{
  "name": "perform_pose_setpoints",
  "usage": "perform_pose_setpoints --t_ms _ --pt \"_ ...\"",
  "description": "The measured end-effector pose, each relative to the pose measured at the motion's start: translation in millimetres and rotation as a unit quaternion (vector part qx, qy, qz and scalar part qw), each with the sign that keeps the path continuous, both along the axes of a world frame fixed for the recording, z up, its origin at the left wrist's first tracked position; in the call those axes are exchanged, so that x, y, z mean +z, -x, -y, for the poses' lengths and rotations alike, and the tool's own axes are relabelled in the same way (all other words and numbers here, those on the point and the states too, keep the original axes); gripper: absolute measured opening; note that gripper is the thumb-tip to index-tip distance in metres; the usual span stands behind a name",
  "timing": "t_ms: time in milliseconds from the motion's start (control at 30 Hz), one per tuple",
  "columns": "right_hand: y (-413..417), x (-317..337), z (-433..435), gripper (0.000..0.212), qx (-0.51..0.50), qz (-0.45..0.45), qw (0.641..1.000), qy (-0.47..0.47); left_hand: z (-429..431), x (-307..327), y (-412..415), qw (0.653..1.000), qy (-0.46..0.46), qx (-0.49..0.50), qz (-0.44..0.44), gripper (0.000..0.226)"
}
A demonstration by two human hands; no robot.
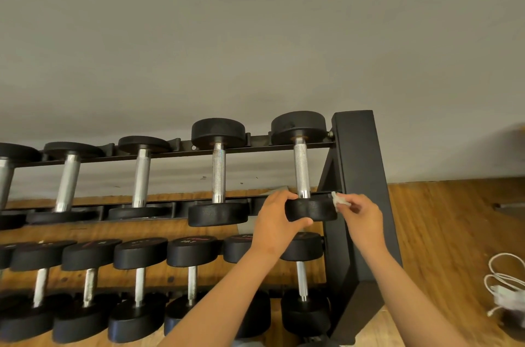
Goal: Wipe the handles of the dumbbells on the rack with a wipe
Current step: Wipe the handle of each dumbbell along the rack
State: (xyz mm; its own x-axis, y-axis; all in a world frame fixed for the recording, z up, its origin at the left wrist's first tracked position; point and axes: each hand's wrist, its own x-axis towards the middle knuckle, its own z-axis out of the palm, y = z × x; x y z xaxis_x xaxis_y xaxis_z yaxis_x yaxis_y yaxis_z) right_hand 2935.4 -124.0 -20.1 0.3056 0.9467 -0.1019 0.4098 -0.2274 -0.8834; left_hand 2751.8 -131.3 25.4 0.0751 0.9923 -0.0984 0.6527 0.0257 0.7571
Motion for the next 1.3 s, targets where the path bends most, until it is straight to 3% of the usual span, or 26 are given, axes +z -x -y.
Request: perform_pose_setpoints --t_ms 333,467,567,833,1067,1200,1300 --pt "29.5 29.9 2.8 0.015 0.075 0.063 0.991 -0.088 1.3 -5.1 0.1 1.000 -0.017 -0.002 0.004 0.050" --pt "40.9 24.9 23.3 0.019 0.149 0.107 0.976 -0.115 2.2 -4.0 9.4 0.998 0.001 -0.038 0.056 0.052" --pt "46.1 23.3 23.4 0.020 0.151 0.106 0.975 -0.124 2.2 -1.6 17.4 0.994 0.026 -0.075 0.080 0.058" --pt "55.3 25.6 22.8 0.017 0.174 0.145 0.964 -0.140 7.4 -0.5 18.0 0.989 -0.048 -0.035 0.133 0.046" --pt "62.7 38.9 5.9 0.027 0.161 0.076 0.980 -0.092 -0.4 0.2 14.1 0.984 -0.055 -0.013 0.168 0.036" --pt "55.4 33.3 19.1 0.041 0.164 0.019 0.984 -0.070 -2.5 -5.6 10.5 0.990 -0.073 -0.028 0.120 0.023" --pt "48.7 31.2 19.7 0.055 0.174 0.040 0.981 -0.078 2.5 -12.7 10.1 0.991 -0.115 -0.036 0.055 0.012"
